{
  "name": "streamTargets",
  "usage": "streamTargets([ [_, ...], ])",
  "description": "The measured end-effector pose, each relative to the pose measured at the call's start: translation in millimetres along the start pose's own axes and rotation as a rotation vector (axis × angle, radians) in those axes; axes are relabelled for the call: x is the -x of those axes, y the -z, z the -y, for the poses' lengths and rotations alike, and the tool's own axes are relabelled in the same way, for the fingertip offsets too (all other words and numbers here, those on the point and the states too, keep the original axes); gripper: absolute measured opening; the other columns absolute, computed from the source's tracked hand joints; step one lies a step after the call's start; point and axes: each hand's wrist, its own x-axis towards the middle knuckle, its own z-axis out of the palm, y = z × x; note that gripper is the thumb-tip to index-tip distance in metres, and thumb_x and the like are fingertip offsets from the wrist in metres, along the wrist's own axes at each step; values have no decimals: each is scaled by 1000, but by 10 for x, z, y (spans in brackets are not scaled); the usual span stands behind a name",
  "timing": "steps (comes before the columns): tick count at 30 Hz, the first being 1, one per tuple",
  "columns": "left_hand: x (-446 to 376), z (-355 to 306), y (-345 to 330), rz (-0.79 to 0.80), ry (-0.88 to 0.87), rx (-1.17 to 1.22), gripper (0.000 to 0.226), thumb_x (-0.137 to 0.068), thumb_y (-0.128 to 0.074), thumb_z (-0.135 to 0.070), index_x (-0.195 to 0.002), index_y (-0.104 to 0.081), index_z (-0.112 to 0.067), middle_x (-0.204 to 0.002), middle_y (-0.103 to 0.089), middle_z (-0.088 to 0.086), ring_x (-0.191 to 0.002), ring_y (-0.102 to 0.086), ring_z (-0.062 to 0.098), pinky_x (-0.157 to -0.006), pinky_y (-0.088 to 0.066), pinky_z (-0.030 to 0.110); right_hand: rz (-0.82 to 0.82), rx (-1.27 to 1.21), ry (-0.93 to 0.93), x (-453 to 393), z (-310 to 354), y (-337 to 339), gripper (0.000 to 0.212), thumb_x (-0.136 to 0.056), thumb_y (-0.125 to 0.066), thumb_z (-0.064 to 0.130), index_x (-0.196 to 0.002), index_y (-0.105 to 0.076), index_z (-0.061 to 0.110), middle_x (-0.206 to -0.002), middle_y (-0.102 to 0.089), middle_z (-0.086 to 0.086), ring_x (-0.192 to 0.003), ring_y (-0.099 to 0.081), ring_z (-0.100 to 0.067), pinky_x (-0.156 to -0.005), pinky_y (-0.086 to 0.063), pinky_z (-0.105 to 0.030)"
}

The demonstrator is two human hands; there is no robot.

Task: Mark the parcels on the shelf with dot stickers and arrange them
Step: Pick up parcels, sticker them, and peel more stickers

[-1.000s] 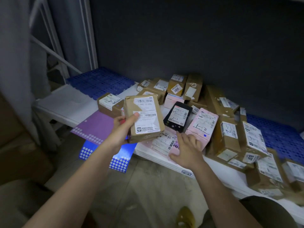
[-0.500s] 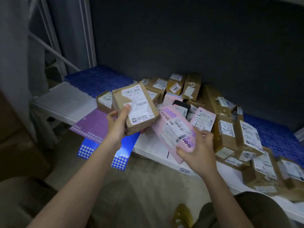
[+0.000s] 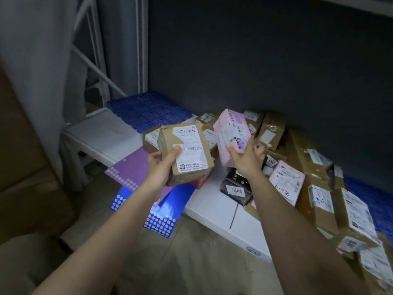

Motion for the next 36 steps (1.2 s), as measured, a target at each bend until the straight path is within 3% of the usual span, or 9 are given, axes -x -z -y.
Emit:
streamTargets([
  [3, -12, 5, 48, 12, 3, -33, 53, -87, -61, -44, -124, -31, -21, -107, -62, 1, -79, -63, 9, -46, -51, 22, 18, -12, 70, 62, -22, -76, 70, -96, -44, 50, -152, -13, 21, -158, 5, -8, -145, 5, -31, -118, -7, -50],
  [6, 11, 59, 59, 68, 11, -85, 51, -87, -61, -44, -123, -33, -21, -107, -64, 3, -76, -64, 9, -45, -50, 18, -42, -208, 212, 421, -166, -59, 43, -99, -46, 23, -141, -41, 18, -153, -19, -2, -142, -16, -19, -117, -22, -44],
  [9, 120, 174, -31, 158, 42, -127, 57, -82, -67, -47, -122, -35, -21, -110, -65, 5, -80, -65, 13, -68, -56, 32, 15, -458, 213, 908, -337, 39, 30, -102, -41, 24, -127, -57, 25, -132, -50, 11, -124, -43, 0, -110, -36, -33],
  [17, 365, 740, -325, 327, 191, -306, 66, -70, -67, -65, -118, -44, -25, -106, -69, 4, -88, -67, 16, -80, -52, 33, 264, -603, 99, 1688, -868, -13, 61, -79, -67, 40, -134, -41, 43, -122, -58, 25, -111, -55, 6, -77, -51, -14],
  [21, 324, 927, -343, 333, 197, -570, 82, -72, -39, -85, -120, -58, -22, -123, -62, 4, -111, -59, 20, -100, -45, 39, 260, -539, 56, 1741, -1034, -149, 67, -81, -66, 44, -142, -40, 36, -127, -53, 18, -109, -52, 13, -76, -49, -11],
  [24, 240, 980, -399, 298, 199, -846, 81, -85, -16, -78, -134, -52, -25, -140, -43, 15, -135, -30, 33, -112, -26, 43, 251, -478, 43, 1659, -1050, -192, 60, -86, -64, 40, -142, -40, 38, -124, -50, 13, -100, -51, 18, -74, -48, -9],
  [28, 106, 912, -453, 263, 109, -716, 71, -91, -22, -68, -125, -60, -19, -129, -59, 10, -122, -50, 27, -101, -40, 37, 195, -422, 100, 1520, -967, -253, 64, -82, -67, 46, -139, -41, 35, -129, -46, 8, -102, -51, 15, -78, -49, -11],
  [32, 34, 847, -381, 213, -24, -602, 50, -99, -32, -50, -112, -65, -14, -111, -67, 7, -103, -61, 23, -88, -48, 33, 27, -265, 221, 1553, -942, -404, 76, -78, -55, 66, -142, -37, 30, -137, -34, 10, -129, -39, -7, -97, -48, -36],
  [36, -19, 802, -162, 163, -58, -421, 21, -99, -45, -30, -98, -61, -17, -97, -64, 9, -88, -62, 27, -79, -50, 37, -229, -126, 345, 1600, -804, -505, 62, -84, -58, 53, -130, -54, 12, -135, -40, -6, -126, -35, -18, -103, -38, -37],
])
